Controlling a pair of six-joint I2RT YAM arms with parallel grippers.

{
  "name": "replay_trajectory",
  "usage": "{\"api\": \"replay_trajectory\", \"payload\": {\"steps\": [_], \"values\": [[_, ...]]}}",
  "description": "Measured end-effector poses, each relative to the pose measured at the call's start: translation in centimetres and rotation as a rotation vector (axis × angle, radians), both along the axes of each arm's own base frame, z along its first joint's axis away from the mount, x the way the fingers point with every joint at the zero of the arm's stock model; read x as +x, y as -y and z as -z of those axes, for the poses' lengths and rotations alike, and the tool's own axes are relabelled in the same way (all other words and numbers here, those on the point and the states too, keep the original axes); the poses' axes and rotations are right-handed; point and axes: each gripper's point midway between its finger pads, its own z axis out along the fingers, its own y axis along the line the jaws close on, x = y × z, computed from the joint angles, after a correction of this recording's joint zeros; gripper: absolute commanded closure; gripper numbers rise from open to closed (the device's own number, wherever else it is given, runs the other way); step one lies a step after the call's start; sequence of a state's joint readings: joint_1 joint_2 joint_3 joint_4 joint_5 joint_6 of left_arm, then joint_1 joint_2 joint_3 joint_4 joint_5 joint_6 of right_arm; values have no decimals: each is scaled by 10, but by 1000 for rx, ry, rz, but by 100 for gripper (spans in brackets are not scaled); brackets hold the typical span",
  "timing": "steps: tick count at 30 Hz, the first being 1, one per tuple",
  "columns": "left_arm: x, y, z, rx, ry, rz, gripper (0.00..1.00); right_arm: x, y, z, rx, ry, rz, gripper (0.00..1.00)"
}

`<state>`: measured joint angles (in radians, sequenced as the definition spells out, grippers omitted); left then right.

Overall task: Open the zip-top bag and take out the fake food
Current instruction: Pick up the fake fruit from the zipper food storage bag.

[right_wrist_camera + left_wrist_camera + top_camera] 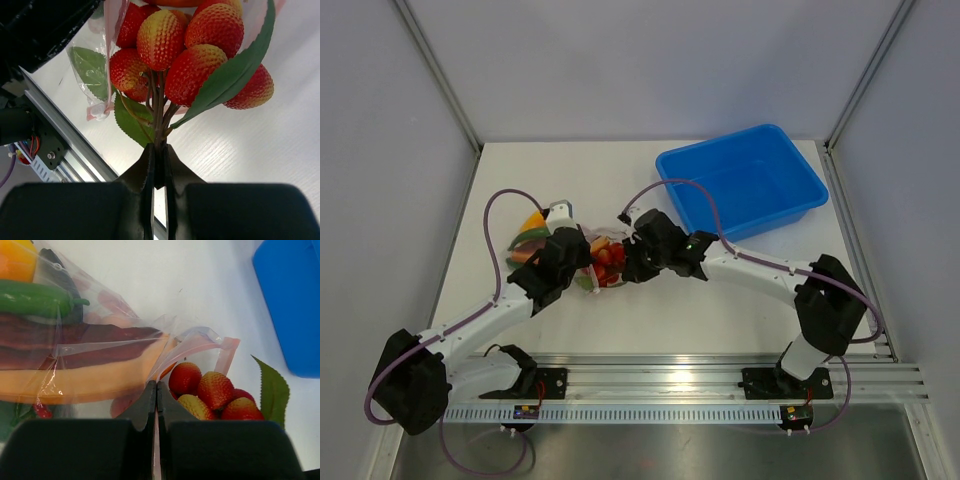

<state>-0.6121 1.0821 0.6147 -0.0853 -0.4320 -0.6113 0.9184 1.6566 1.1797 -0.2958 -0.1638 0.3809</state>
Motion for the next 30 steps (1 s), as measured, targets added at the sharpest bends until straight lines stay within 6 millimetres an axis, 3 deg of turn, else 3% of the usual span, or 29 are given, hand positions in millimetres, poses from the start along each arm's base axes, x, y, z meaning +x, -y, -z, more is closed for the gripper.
{"api": "replay_trajectory", "payload": {"steps": [18,25,30], "values": [[0,-1,1,-10,-9,-7,100,16,49,-56,27,163,151,100],[-2,-2,4,-13,-21,-14,100,32,80,-73,35,230,266,100],[-2,-1,4,-22,-23,-15,100,50,118,-87,46,281,400,100]]}}
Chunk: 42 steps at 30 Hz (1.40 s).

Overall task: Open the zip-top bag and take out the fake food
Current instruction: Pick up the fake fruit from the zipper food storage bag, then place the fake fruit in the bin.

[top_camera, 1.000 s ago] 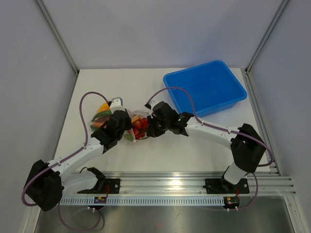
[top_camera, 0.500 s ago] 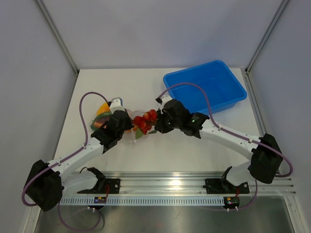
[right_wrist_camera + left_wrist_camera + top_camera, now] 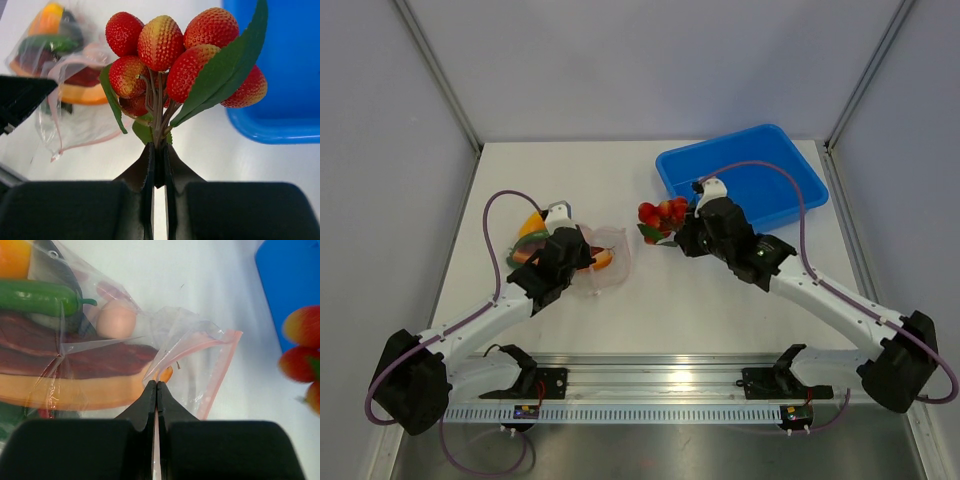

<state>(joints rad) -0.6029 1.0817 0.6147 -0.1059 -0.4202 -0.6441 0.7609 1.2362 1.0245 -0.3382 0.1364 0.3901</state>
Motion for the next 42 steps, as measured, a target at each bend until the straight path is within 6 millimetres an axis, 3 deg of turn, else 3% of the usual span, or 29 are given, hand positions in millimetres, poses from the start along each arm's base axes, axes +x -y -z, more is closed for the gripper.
{"api": "replay_trajectory", "payload": {"steps": [9,13,19,25,34,39,42], "values": [[-1,1,1,-8,-7,3,100,21,61,-50,64,175,240,100],[-2,0,-4,-15,5,0,100,38,88,-53,56,214,354,100],[-3,-5,-12,-37,25,-32,100,67,121,-37,4,201,491,100],[-4,-6,-12,-40,25,-39,100,108,150,-4,-51,125,608,100],[-4,-5,-9,-30,26,-20,100,171,196,-4,-45,89,751,100],[-5,-5,-9,-29,25,-21,100,194,207,8,-66,65,785,100],[-5,-6,-9,-28,23,-21,100,199,207,30,-96,25,788,100]]}}
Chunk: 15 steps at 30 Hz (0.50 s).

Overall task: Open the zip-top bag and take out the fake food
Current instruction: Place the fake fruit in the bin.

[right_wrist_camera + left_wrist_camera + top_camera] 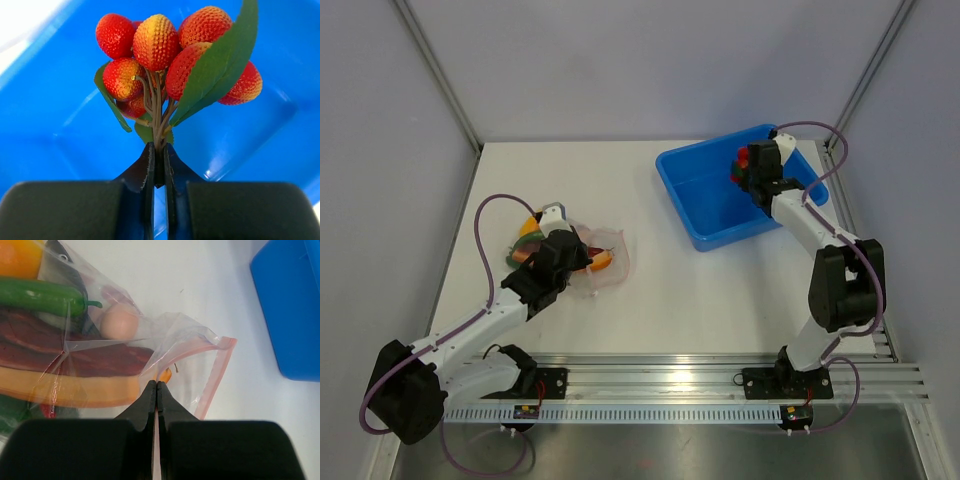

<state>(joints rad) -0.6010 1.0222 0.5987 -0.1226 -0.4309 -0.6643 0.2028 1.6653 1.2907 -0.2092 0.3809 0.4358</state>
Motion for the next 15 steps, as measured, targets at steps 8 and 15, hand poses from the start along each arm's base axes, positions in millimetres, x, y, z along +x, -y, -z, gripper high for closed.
{"api": "replay_trajectory", "payload": {"steps": [8,15], "values": [[-1,-2,2,1,-9,-10,100,1,0,51,-23,-138,0,72],[-1,-2,2,-3,-10,-17,100,3,-7,48,4,-132,-32,47]]}}
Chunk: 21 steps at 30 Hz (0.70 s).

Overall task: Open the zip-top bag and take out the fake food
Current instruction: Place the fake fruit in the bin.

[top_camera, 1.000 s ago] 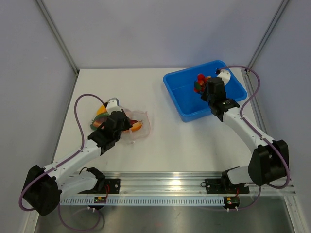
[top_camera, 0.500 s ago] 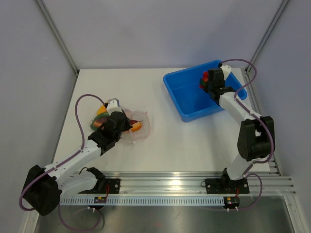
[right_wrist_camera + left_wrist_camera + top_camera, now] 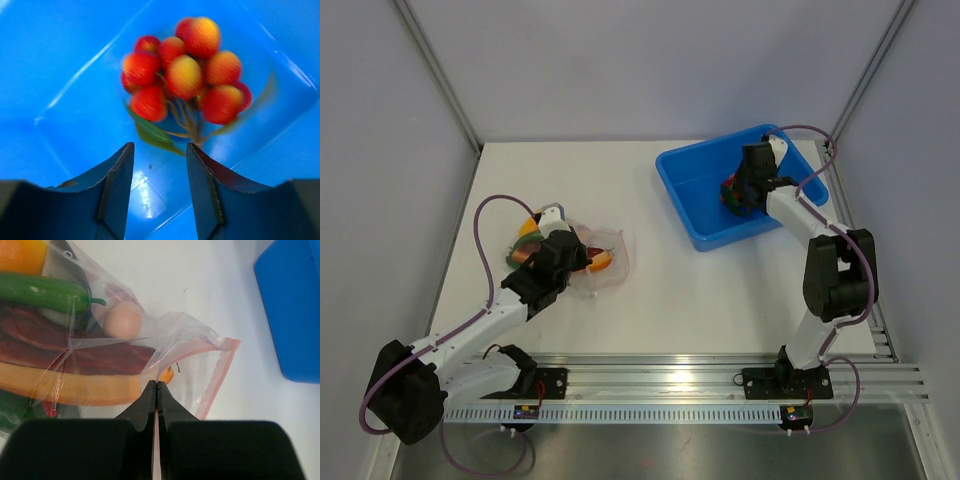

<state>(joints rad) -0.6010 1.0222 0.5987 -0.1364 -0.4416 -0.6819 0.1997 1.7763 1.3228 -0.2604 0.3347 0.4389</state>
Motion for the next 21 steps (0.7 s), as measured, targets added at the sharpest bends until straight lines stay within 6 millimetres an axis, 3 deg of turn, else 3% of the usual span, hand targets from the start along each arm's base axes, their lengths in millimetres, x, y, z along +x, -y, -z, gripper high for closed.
{"api": "replay_trajectory", "payload": {"steps": [6,14,17,21], "values": [[0,0,0,-1,0,0,100,-7,-13,-35,84,72,-40,44],[0,0,0,-1,-1,0,100,-52,-44,-91,256,201,-177,47],[0,0,0,-1,-1,0,100,-77,-75,-103,302,237,-280,47],[0,0,-1,-4,1,1,100,-121,-134,-109,350,267,-480,47]]}}
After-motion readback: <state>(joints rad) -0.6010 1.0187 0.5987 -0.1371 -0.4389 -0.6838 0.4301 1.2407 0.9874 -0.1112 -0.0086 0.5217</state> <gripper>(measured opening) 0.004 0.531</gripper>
